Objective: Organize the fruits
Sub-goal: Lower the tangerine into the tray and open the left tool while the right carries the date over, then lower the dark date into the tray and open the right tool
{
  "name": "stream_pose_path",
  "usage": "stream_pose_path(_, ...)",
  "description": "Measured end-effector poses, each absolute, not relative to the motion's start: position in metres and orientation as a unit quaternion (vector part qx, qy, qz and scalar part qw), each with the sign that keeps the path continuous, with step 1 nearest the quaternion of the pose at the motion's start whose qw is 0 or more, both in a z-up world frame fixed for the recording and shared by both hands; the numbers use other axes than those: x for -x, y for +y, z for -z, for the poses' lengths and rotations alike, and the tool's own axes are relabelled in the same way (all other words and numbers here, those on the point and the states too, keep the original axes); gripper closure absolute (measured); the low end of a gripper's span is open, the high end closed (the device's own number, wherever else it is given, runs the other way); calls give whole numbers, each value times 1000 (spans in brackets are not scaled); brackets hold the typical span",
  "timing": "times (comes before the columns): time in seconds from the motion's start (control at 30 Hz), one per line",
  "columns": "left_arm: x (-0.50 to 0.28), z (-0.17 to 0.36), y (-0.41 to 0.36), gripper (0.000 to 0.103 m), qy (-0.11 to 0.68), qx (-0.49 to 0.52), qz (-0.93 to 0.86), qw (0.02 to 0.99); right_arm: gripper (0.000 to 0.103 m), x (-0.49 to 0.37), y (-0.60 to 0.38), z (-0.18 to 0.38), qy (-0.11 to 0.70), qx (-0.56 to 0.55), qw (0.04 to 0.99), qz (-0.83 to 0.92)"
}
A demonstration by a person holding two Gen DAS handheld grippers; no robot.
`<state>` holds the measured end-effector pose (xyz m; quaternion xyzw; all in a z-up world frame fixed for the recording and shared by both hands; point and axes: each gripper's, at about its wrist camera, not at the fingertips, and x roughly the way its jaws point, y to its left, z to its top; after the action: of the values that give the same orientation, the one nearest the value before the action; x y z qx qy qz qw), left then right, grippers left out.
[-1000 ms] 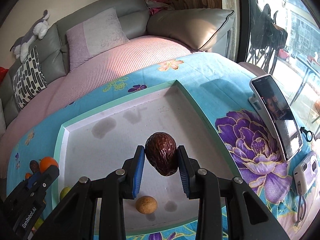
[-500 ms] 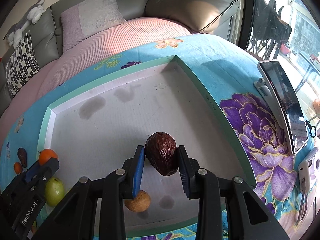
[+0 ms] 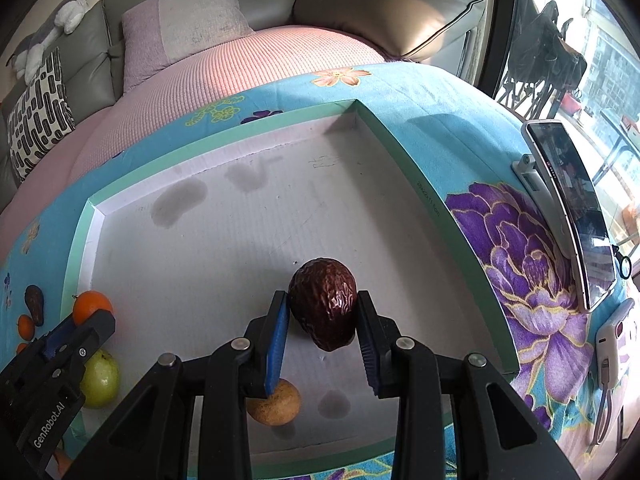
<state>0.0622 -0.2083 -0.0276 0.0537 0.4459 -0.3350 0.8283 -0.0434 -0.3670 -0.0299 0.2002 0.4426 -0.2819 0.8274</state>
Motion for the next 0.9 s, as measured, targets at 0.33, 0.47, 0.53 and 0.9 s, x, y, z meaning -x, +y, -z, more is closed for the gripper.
stream_pose_path(0.33, -58, 15, -208, 56, 434, -63, 338, 833, 61, 46, -366, 23, 432, -198, 833, 281)
stream_pose_path(0.47, -56, 3, -203, 53, 424, -60, 337, 839, 61, 48, -365, 16, 419, -195, 841, 281)
stream_pose_path(0.53, -56, -2, -200, 51, 419, -55, 335, 842, 61, 49, -364, 12, 413, -195, 844, 282)
stream_pose_path(0.9, -69, -7, -179, 46, 427, -26, 297, 854, 61, 53, -365, 5, 399, -196, 849, 286)
